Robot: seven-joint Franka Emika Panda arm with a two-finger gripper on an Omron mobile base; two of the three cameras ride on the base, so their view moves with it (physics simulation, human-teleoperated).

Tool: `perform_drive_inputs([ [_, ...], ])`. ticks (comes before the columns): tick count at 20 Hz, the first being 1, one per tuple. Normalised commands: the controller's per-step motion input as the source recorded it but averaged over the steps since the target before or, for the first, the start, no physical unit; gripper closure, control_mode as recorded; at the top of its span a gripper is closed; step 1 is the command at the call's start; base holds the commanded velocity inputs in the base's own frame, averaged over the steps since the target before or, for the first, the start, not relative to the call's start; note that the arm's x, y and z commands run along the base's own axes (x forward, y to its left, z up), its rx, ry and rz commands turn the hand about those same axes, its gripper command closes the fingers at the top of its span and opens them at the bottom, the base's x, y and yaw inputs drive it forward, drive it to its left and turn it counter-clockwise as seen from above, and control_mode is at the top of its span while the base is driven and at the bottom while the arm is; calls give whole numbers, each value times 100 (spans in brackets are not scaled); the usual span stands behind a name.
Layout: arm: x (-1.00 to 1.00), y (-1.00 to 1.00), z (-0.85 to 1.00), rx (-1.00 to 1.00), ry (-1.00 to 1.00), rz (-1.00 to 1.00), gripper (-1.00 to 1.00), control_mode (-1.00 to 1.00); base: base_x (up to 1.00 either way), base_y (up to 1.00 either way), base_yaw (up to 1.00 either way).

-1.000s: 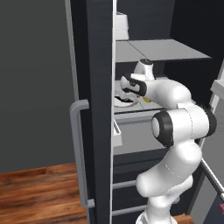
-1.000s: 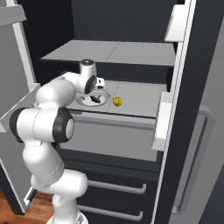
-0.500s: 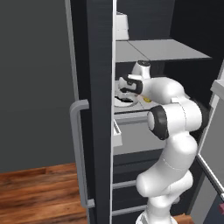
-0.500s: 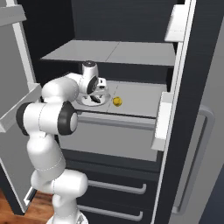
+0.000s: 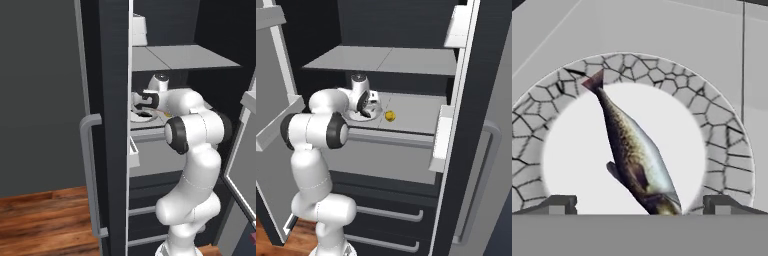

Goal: Retrieve the fish from the fridge and place it on the cutting board.

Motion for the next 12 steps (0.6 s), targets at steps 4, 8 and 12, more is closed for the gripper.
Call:
perform_drive_inputs([
  [4, 36, 0, -14, 0, 0, 0, -100, -100, 0, 0, 0],
  [8, 35, 0, -1, 0, 3, 1, -100, -100, 0, 0, 0],
  [12, 29, 0, -3, 0, 5, 1, -100, -100, 0, 0, 0],
])
